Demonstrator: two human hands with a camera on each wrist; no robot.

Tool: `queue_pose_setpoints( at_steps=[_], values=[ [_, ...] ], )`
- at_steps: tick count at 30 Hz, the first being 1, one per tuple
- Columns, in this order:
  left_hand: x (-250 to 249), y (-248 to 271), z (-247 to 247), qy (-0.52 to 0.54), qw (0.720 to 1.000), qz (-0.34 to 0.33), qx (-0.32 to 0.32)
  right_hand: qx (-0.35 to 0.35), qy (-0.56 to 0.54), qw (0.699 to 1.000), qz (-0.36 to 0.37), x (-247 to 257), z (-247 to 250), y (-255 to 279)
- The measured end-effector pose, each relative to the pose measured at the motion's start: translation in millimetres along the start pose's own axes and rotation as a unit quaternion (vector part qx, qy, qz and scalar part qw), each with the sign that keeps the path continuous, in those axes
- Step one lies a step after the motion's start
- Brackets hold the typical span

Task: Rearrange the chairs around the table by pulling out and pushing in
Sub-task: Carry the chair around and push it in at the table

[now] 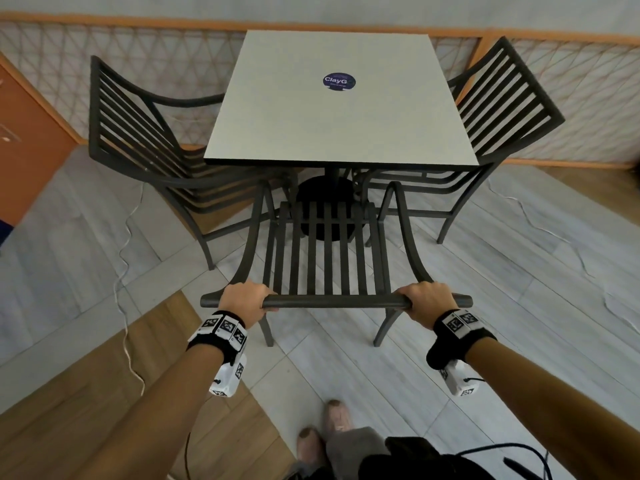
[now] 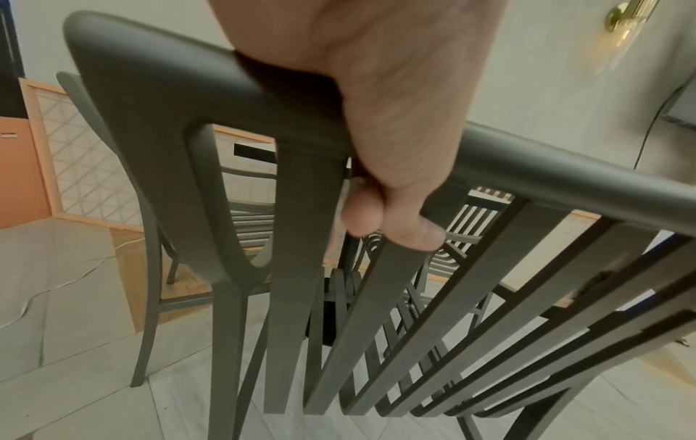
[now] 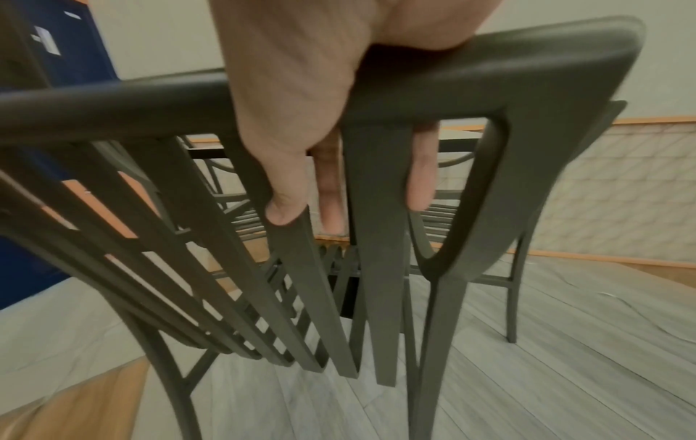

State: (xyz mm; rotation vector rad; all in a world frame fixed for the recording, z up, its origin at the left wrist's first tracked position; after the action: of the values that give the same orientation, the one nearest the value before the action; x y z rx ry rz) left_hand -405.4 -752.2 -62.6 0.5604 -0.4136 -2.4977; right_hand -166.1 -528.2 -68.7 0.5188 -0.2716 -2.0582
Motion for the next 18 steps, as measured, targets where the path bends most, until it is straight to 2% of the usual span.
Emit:
queue_pose_setpoints(
  at_steps=[4, 8, 12, 15, 18],
  values=[
    [2, 9, 1, 0.038, 0.996, -0.012, -0.079, 0.048, 0.024, 0.999, -0.001, 15, 8, -3],
    [18, 24, -2, 0.075, 0.988, -0.034, -0.133, 0.073, 0.027, 0.993, 0.086, 63, 36, -17],
    [49, 47, -2, 0.093, 0.978, -0.038, -0.183, 0.067, 0.046, 0.983, 0.167, 122, 77, -29],
    [80, 63, 2, 0.142, 0.968, -0.022, -0.204, 0.068, 0.04, 0.97, 0.228, 172, 111, -40],
    [142, 77, -2, 0.186, 0.963, 0.039, -0.19, 0.059, 0.004, 0.962, 0.266, 233, 150, -66]
  ],
)
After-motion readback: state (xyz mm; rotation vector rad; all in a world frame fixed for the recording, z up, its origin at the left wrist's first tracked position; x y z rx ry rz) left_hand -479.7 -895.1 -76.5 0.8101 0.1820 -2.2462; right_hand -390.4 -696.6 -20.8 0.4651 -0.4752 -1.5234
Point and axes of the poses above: each hand's wrist, its own y-axis away from the middle knuckle, its own z-axis out of the back of the hand, x = y × z, the point moved 7 cm from there along -y, towards the middle knuckle, and after that the axes turned 13 degrees about y, right-handed, at the moved point
